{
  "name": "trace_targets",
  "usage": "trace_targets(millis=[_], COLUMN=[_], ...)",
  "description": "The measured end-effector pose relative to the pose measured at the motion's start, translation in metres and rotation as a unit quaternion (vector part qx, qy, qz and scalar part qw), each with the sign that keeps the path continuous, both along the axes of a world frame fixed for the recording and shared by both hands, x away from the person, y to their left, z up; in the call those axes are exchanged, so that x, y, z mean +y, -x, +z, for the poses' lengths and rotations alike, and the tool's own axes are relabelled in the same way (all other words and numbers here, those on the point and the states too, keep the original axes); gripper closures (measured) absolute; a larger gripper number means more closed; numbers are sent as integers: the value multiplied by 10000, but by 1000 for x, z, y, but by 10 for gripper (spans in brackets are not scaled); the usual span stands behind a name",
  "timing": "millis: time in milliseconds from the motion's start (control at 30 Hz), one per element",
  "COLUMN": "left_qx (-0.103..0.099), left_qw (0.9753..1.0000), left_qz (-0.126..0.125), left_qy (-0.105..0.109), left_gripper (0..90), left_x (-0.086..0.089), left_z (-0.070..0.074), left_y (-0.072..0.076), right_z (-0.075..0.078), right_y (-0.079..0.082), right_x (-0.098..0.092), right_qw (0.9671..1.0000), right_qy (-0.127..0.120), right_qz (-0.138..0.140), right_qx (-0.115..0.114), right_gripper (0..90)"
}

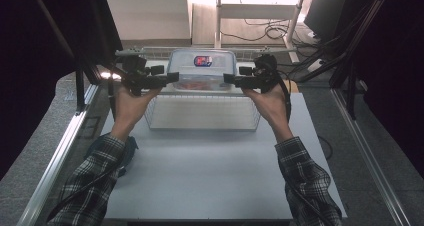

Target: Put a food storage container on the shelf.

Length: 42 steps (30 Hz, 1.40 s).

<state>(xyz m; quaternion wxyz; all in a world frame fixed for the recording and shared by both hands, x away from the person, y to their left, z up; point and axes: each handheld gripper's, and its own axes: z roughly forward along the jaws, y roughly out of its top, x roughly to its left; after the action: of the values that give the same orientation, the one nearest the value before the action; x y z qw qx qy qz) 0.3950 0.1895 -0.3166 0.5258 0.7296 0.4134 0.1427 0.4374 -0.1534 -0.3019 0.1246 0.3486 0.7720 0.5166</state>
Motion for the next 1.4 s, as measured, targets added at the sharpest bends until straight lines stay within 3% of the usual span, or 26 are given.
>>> trace_targets(millis=[133, 233, 567, 967, 1133, 1300, 1400], left_qx=[-75, -4, 144, 95, 110, 119, 291], left_qw=[9995, 9991, 9980, 9956, 9966, 9964, 9955], left_qz=[-122, -268, -425, -582, -616, -592, -713], left_qy=[-296, -324, -443, -727, -543, -602, -560], left_gripper=[213, 178, 106, 80, 73, 66, 82], left_x=[-9, -13, -22, -29, -27, -26, -22], left_z=[-5, -13, -44, -80, -95, -110, -119], left_y=[14, 21, 47, 88, 103, 116, 122], right_z=[-3, -8, -31, -63, -79, -91, -96], right_y=[15, 26, 56, 89, 99, 108, 111], right_x=[4, 3, -1, -14, -21, -30, -32], right_qw=[9990, 9984, 9965, 9962, 9966, 9974, 9973], right_qy=[335, 396, 542, 508, 504, 465, 517], right_qz=[53, 174, 473, 604, 566, 482, 476], right_qx=[-288, -370, -429, -375, -311, -261, -217], right_gripper=[114, 83, 31, 17, 13, 12, 12])
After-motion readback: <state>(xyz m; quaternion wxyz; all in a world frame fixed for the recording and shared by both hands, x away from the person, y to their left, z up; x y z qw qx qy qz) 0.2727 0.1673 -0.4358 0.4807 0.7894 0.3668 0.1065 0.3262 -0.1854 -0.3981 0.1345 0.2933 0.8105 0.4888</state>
